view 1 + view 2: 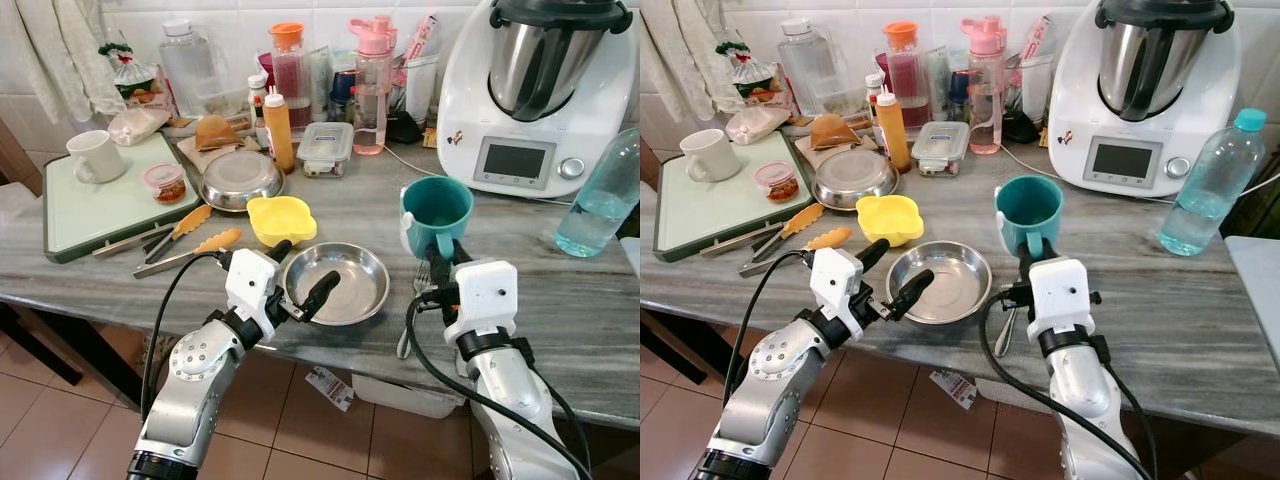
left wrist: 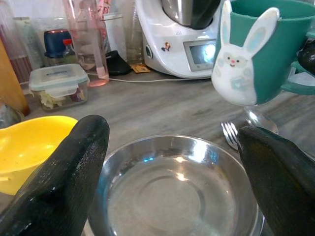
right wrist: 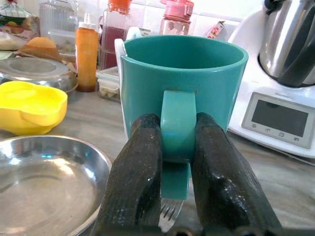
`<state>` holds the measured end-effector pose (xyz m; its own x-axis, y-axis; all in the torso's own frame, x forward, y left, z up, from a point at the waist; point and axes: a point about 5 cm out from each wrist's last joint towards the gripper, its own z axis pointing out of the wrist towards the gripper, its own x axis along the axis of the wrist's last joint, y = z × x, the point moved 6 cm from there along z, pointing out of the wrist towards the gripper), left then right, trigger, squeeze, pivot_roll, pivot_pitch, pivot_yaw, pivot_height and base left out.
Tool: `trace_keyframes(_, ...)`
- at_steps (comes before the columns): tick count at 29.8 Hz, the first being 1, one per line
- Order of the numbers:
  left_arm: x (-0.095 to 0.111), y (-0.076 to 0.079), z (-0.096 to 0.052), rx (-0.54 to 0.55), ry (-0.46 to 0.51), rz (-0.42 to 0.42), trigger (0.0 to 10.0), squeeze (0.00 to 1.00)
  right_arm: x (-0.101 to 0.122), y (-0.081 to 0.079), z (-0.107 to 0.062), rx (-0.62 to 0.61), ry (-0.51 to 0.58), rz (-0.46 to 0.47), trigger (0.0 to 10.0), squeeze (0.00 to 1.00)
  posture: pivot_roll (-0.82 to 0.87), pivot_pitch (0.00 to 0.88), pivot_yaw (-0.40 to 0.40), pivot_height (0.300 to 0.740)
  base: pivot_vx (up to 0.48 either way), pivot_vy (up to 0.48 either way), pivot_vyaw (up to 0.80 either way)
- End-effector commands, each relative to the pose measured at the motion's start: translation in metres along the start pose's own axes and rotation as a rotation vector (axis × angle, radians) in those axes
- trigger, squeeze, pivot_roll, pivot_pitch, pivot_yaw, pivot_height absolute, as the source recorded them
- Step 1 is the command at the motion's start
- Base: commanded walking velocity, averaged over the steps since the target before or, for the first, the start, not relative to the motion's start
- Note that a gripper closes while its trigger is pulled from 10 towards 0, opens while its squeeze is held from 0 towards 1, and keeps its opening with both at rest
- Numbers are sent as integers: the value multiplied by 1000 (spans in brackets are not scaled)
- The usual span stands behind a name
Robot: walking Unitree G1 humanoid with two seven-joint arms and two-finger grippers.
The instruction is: Setting the table
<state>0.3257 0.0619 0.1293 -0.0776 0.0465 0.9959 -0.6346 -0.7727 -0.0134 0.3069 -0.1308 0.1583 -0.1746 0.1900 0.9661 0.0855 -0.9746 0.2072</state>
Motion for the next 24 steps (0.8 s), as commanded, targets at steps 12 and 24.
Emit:
trace_keyframes(12, 3, 5, -3, -63, -15, 72, 10000, 0, 7, 31, 34, -107, -2, 66, 10000, 0, -176, 0, 92, 740, 0, 0, 0)
trace_keyframes(24, 0, 5, -19, -37, -37, 80, 10000, 0, -12, -11, 55, 39, -79, 190, 10000, 0, -114, 0, 48, 740, 0, 0, 0)
